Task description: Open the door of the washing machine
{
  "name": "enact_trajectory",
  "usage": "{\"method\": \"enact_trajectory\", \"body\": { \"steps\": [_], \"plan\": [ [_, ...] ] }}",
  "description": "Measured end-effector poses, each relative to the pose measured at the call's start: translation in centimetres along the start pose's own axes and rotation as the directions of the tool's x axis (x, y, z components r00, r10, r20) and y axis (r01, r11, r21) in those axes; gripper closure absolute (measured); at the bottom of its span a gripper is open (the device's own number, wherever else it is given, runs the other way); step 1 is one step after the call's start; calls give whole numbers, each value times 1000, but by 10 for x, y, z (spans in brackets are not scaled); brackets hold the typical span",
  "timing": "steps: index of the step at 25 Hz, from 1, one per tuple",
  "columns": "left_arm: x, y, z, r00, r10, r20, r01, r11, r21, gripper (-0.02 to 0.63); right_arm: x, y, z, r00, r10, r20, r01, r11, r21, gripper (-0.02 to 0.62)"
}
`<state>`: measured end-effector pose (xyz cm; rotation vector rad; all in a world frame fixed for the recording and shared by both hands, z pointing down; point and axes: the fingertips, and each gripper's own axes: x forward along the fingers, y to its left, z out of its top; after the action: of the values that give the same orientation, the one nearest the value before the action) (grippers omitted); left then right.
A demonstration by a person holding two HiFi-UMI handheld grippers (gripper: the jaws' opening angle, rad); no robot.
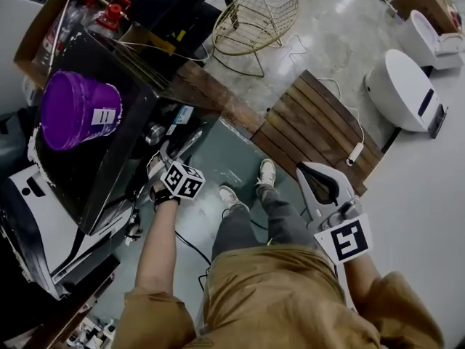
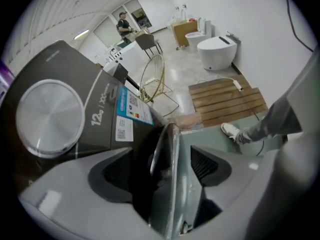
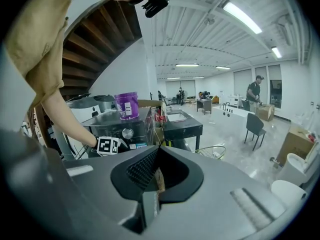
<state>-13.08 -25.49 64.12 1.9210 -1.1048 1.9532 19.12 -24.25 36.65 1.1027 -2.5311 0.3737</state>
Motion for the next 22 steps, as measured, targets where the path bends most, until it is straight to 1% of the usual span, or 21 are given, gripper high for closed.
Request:
{"method": "enact_trajectory", "body": {
  "steps": [1,4,6,8,14,16,18,19,22],
  "plan": [
    [6,0,-3,999,0,-34,1,1000,21,215,-1,-1,-3,1000,-3,-2,3,1000,6,591],
    [20,-2,-7,993,-5,-117,14,997,76,221,-2,-5,-8,1000,-10,0,10,1000,20,591],
    [25,-3,-3,990,5,-140,14,991,131,224,-3,-6,-12,1000,-9,-2,10,1000,23,591],
    [31,-4,2,987,12,-160,17,984,178,249,-5,-6,-14,1000,-9,-6,9,1000,25,591],
    [56,-6,2,965,20,-263,57,958,281,285,-9,-8,-25,1000,-12,-14,12,1000,27,591],
    [63,-7,-1,954,33,-298,69,944,323,307,-10,-8,-30,1000,-9,-21,10,1000,30,591],
    [69,-10,-7,936,43,-349,90,930,356,313,-10,-9,-35,1000,-9,-29,10,999,39,591],
    [72,-10,-10,927,49,-371,96,928,361,314,-11,-10,-37,999,-10,-32,12,999,46,591],
    [76,-6,-9,906,60,-420,98,933,345,354,-11,-12,-44,999,-12,-39,14,998,58,591]
  ]
}}
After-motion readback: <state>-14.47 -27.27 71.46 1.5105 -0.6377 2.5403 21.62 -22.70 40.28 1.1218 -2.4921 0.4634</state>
